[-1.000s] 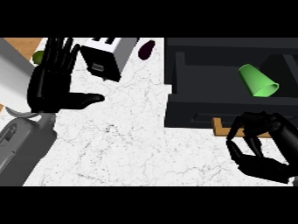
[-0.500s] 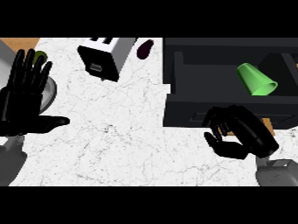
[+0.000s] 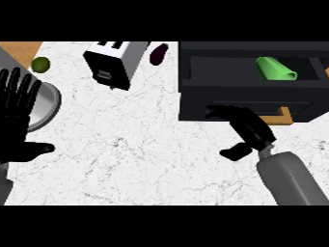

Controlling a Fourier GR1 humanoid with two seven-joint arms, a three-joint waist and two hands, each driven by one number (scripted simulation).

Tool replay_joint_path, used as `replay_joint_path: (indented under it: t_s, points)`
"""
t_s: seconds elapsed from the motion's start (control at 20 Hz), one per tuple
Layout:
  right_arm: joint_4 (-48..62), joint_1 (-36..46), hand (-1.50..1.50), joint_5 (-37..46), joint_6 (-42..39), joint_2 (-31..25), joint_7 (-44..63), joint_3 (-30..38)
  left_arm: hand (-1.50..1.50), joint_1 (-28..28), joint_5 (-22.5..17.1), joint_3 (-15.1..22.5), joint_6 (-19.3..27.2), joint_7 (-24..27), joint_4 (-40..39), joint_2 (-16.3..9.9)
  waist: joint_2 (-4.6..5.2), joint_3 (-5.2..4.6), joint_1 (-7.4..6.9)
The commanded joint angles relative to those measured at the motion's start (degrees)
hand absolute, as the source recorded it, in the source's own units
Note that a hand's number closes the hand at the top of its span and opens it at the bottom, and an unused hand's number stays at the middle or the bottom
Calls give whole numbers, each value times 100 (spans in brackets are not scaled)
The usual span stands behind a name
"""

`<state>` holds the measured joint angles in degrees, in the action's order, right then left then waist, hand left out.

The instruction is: Pick up the cup, place it into the drawer and close the drawer

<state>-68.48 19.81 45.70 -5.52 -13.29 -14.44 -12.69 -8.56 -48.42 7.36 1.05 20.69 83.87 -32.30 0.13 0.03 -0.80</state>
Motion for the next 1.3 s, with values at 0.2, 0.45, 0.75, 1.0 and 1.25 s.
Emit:
replay_joint_path:
  t_s: [0.2, 0.45, 0.75, 1.0, 1.25]
  points:
    - [2356, 1114, -150, 235, 718, 418, -664, 483, -150, 315, -37, -645, -733, -113, -132, -119, 11, 0, -11]
    - [3885, 2254, -150, -70, 599, 166, -1376, 1115, -150, 508, 308, -395, -656, 141, 17, 281, 49, 4, -121]
    - [4937, 3030, -150, -56, 448, -232, -1603, 1406, -150, 62, 252, -538, -776, -43, -271, 243, 125, 9, -220]
    - [5398, 3306, -150, -36, 277, -582, -1874, 1490, -150, 206, 343, -443, -788, -86, -89, 297, 141, 13, -310]
    - [5596, 3518, -150, -146, 286, -725, -1995, 1649, -150, 257, 349, -506, -1045, 44, -253, 278, 193, 13, -407]
